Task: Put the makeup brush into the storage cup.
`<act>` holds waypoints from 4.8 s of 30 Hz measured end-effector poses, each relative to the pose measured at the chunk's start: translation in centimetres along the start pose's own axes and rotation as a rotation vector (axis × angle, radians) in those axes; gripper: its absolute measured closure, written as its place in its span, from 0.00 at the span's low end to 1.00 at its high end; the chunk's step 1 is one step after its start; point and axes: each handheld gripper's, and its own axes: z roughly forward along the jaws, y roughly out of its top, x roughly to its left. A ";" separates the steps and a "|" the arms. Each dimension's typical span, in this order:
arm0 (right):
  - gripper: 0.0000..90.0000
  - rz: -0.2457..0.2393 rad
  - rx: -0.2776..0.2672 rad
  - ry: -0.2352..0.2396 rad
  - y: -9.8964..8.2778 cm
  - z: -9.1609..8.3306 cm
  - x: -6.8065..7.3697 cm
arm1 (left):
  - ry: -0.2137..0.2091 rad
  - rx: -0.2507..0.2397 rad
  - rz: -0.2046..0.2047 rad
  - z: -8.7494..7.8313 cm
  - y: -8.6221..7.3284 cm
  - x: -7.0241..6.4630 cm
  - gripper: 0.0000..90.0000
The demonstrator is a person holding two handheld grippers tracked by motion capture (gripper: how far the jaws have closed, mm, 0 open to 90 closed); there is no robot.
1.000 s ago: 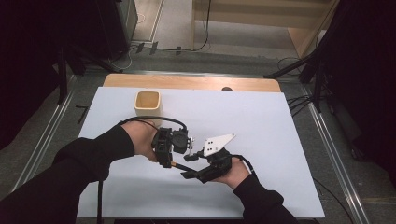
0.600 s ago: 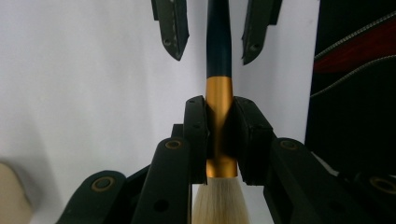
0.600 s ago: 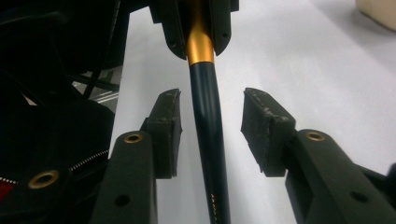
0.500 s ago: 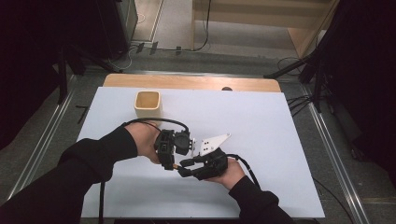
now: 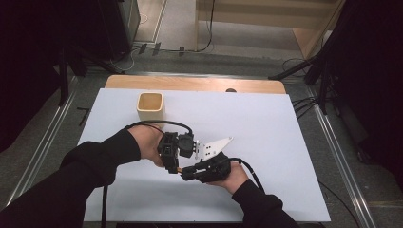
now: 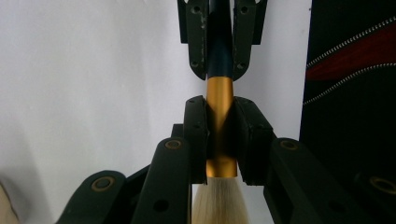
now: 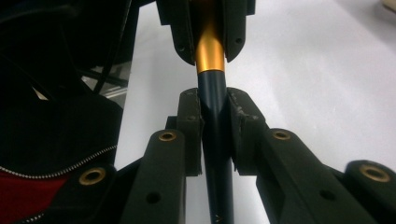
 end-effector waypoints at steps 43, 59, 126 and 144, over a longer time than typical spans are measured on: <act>0.88 0.040 -0.111 -0.112 -0.6 -4.5 -0.4 | 0.042 -0.640 -0.288 -1.3 -10.8 0.3 0.31; 0.88 0.114 -0.198 -0.132 -0.5 -4.8 -0.5 | 0.034 -0.812 -0.369 1.1 -10.7 0.0 0.31; 0.88 0.149 -0.248 -0.159 -0.5 -3.0 -0.1 | 0.018 -1.287 -0.662 5.3 -8.9 -1.6 0.69; 0.87 0.113 -0.214 -0.173 -0.4 -2.4 0.1 | -0.075 -1.314 -0.663 5.5 -8.9 -1.3 0.87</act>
